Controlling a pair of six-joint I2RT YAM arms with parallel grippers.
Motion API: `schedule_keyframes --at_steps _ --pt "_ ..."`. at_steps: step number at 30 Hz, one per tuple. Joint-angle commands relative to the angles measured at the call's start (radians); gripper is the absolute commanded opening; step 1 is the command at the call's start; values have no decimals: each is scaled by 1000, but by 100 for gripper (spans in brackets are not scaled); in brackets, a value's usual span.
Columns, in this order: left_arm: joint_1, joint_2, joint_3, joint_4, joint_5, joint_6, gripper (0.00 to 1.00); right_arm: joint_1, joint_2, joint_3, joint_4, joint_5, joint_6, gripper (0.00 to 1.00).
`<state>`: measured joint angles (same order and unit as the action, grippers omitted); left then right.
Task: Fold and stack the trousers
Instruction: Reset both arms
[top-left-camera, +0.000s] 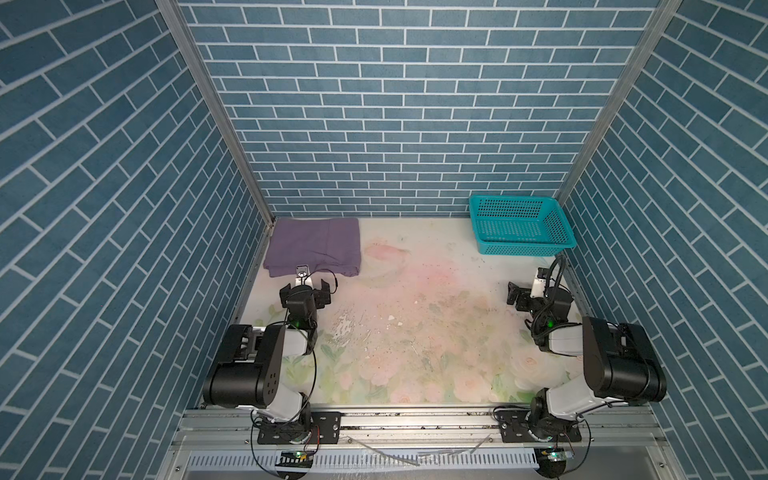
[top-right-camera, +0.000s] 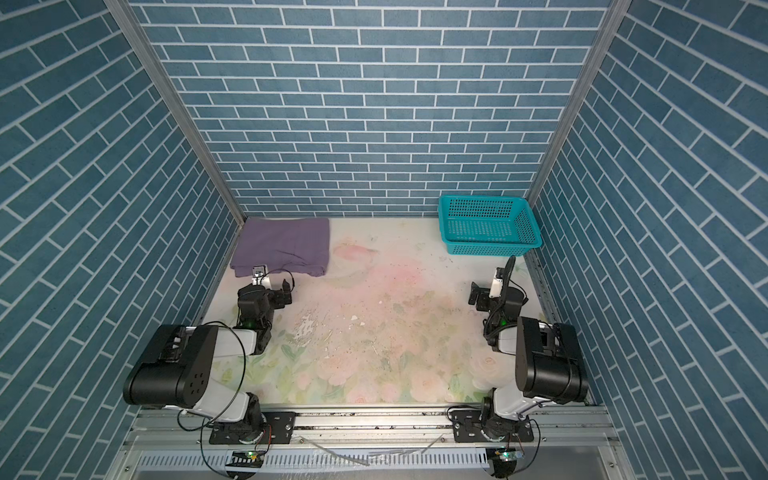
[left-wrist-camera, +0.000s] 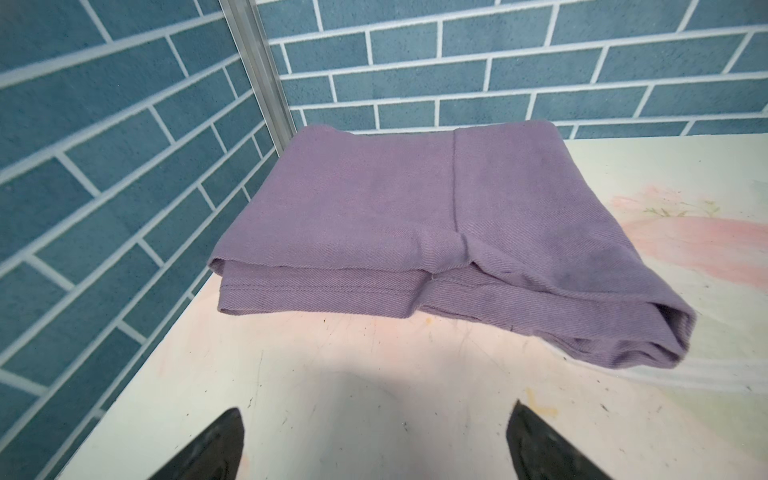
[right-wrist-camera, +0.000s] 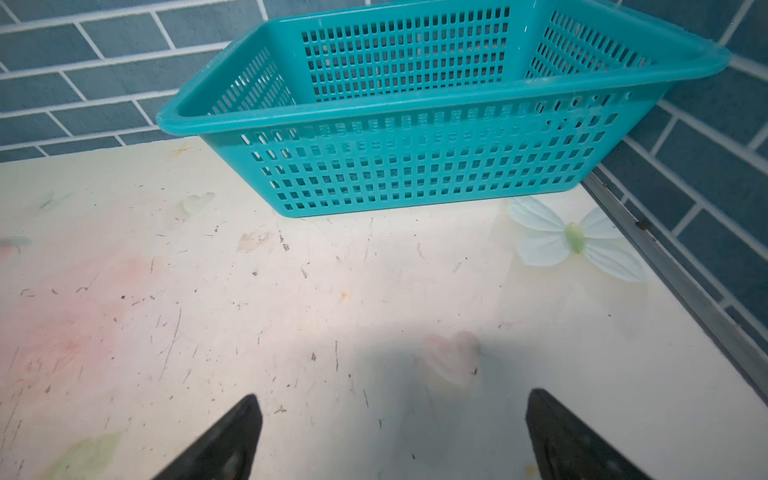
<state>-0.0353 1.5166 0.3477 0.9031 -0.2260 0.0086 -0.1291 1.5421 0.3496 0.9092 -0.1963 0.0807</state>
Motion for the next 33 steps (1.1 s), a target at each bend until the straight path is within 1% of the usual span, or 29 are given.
schedule_keyframes --at_steps 1,29,30,32,33 --pt "-5 4 12 0 1 6 99 -3 3 22 4 -93 -33 99" --pt "-5 5 11 0 2 5 99 2 5 22 6 -81 -36 99" --pt "-5 4 11 0 1 6 99 4 8 31 -7 -77 -40 99" --pt "-6 5 17 -11 1 8 99 40 3 51 -60 -6 -58 99" --pt "-6 5 19 -10 0 8 99 39 8 49 -46 -16 -53 99"
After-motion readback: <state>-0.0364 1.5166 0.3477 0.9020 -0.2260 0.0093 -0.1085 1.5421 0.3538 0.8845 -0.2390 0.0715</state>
